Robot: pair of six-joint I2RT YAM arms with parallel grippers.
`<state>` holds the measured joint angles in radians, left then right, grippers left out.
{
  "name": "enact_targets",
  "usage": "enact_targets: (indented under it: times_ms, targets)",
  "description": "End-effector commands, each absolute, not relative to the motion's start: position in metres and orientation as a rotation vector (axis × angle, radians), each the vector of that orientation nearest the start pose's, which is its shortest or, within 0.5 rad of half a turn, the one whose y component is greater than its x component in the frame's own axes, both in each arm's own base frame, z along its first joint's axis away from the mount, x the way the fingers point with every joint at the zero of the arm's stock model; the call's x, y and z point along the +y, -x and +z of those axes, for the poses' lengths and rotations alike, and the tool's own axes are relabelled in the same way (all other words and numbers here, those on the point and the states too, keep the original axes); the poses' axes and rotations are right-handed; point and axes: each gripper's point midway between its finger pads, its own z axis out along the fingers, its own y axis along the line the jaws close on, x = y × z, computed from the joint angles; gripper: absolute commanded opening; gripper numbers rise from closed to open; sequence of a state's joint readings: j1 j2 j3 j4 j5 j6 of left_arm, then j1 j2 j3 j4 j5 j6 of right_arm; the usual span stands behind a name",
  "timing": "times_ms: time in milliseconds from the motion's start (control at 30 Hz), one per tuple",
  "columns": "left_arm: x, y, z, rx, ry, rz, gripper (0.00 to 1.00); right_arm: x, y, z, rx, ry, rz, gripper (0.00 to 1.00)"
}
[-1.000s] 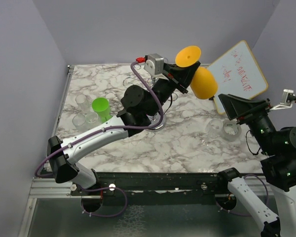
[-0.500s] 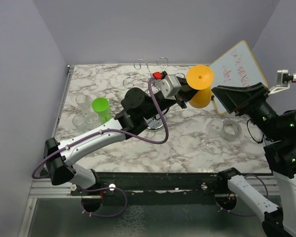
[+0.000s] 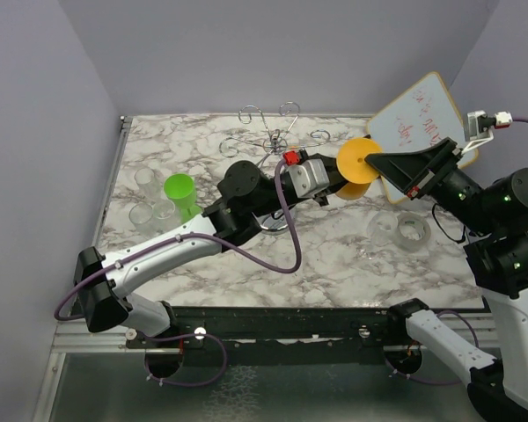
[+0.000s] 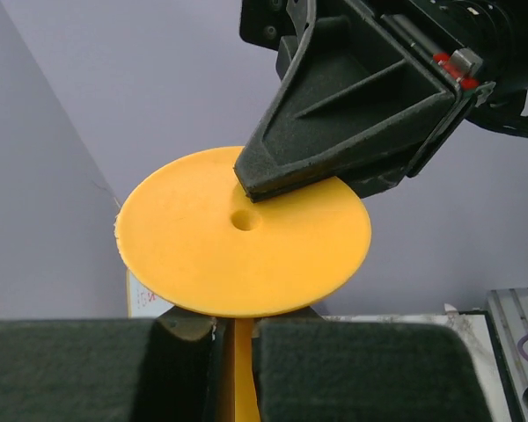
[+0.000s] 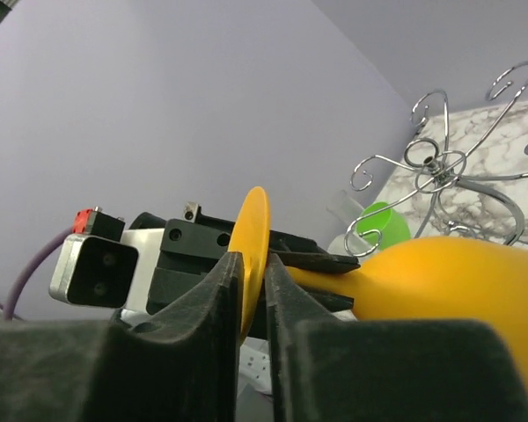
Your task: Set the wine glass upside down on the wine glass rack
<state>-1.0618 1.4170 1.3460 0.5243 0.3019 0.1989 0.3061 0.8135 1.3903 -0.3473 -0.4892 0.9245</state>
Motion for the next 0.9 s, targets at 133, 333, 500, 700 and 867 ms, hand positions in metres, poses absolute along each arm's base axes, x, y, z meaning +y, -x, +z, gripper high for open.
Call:
enact_targets:
  times_ms: [133, 333, 500, 700, 867]
  targets:
    - [-0.405, -0.189, 0.499, 0.772, -0.853, -0.874, 0.11, 0.181, -0.177, 0.500, 1.593, -0.053, 1.411, 0.01]
    - [-0.387, -0.188, 0.502, 0.875, -0.768, -0.938, 0.73, 0.172, -0.187, 0.507, 1.559, -0.134, 1.368, 0.01]
    - [-0.360, -0.187, 0.501, 1.006, -0.639, -0.995, 0.87, 0.155, -0.193, 0.518, 1.504, -0.199, 1.273, 0.01]
    - [-0.308, -0.199, 0.490, 1.244, -0.480, -0.898, 0.94, 0.142, -0.211, 0.519, 1.503, -0.237, 1.139, 0.01]
    - [-0.250, -0.208, 0.476, 1.399, -0.315, -0.742, 0.97, 0.137, -0.239, 0.512, 1.505, -0.244, 1.027, 0.01]
